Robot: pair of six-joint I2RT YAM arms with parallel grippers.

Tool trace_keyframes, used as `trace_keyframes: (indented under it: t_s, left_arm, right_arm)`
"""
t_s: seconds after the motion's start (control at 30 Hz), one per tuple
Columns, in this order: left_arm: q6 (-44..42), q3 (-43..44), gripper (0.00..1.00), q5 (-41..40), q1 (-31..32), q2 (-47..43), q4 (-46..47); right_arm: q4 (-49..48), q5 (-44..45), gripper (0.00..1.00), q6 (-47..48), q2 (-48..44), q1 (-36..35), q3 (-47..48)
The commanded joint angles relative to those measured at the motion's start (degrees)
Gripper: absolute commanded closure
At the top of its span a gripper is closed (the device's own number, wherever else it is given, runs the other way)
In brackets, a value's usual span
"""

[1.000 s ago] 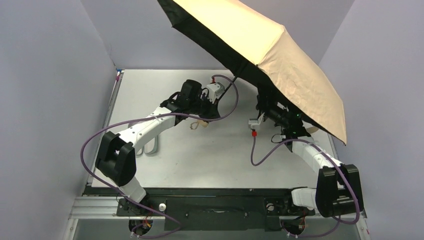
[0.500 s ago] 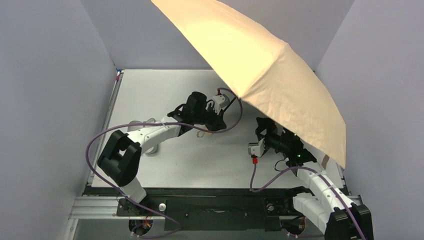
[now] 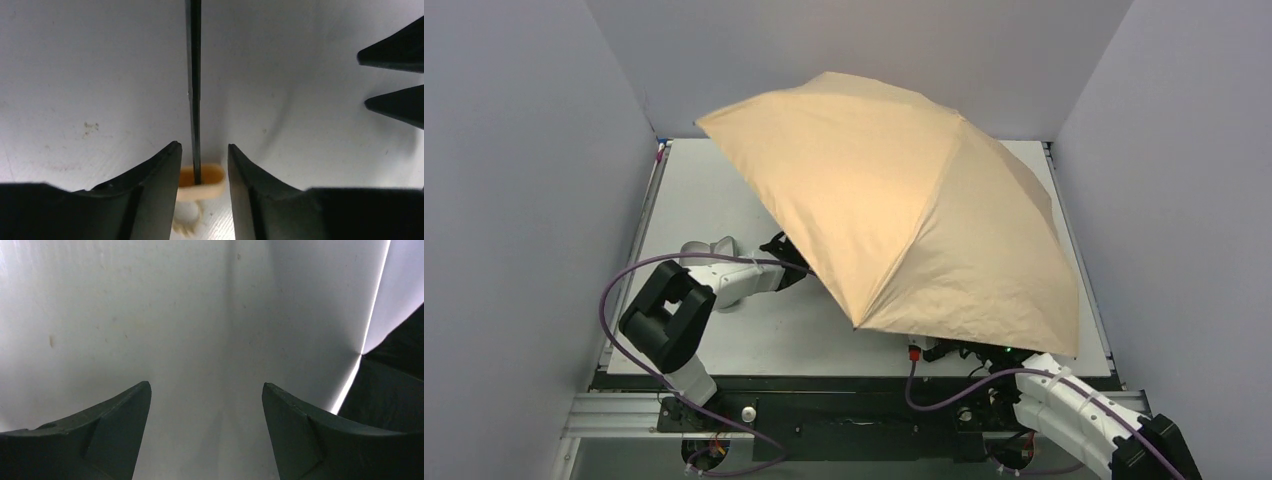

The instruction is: Open the umbrella

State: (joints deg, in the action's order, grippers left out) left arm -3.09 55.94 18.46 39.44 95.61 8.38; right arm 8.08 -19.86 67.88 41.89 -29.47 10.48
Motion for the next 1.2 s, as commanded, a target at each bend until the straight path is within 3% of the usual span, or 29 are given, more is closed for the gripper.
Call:
trace_keyframes:
  t_s: [0.0,0.07,0.1,0.13,0.2,0.23,0.43,0.63,0.9,1.17]
  left_arm:
    - [-2.0,-4.2,0.57,-1.5,-0.3,-2.9,4.9]
    - [-2.4,-8.0,0.42,-2.0,-0.8,-5.3,5.3]
    - [-2.7,-8.8,0.29,-2.3,-0.9,-6.2,5.1]
    - [-3.5,-10.4,0.24,-3.2,-1.0,-8.4,4.1]
    - [-5.0,-12.6,0.03,-5.0,-1.2,-12.2,1.5]
    - [-6.3,-13.3,0.00,-6.0,-1.2,-13.6,-1.6]
    - [-9.6,-15.8,0.03,-10.2,-4.1,-27.2,-22.6]
    - [-10.6,-18.2,0.03,-18.7,-7.2,-42.3,-35.1]
    - [-15.6,-23.6,0.03,-38.5,-9.4,-59.2,-40.1]
    - [-18.4,-25.5,0.03,-42.6,-13.0,-65.9,-40.5]
  right_arm:
    - [-7.0,13.5,0.23,-10.8,0.2,-8.4,-0.3]
    - [-7.0,17.3,0.23,-12.5,0.8,-12.7,-0.4]
    - [-6.9,19.0,0.24,-13.0,1.0,-14.9,-0.2]
    - [-6.7,20.2,0.24,-13.9,1.0,-15.8,-0.2]
    - [-5.8,22.8,0.24,-14.6,0.6,-18.4,-0.1]
    - [-5.3,24.5,0.24,-15.2,0.4,-20.3,-0.1]
    - [3.2,32.5,0.24,-19.5,-4.1,-30.0,0.6]
    - [11.3,31.9,0.23,-17.3,-6.1,-29.9,3.2]
    - [19.9,31.2,0.21,-14.3,-16.2,-29.9,3.6]
    - [21.8,29.3,0.20,-12.4,-18.3,-29.6,3.9]
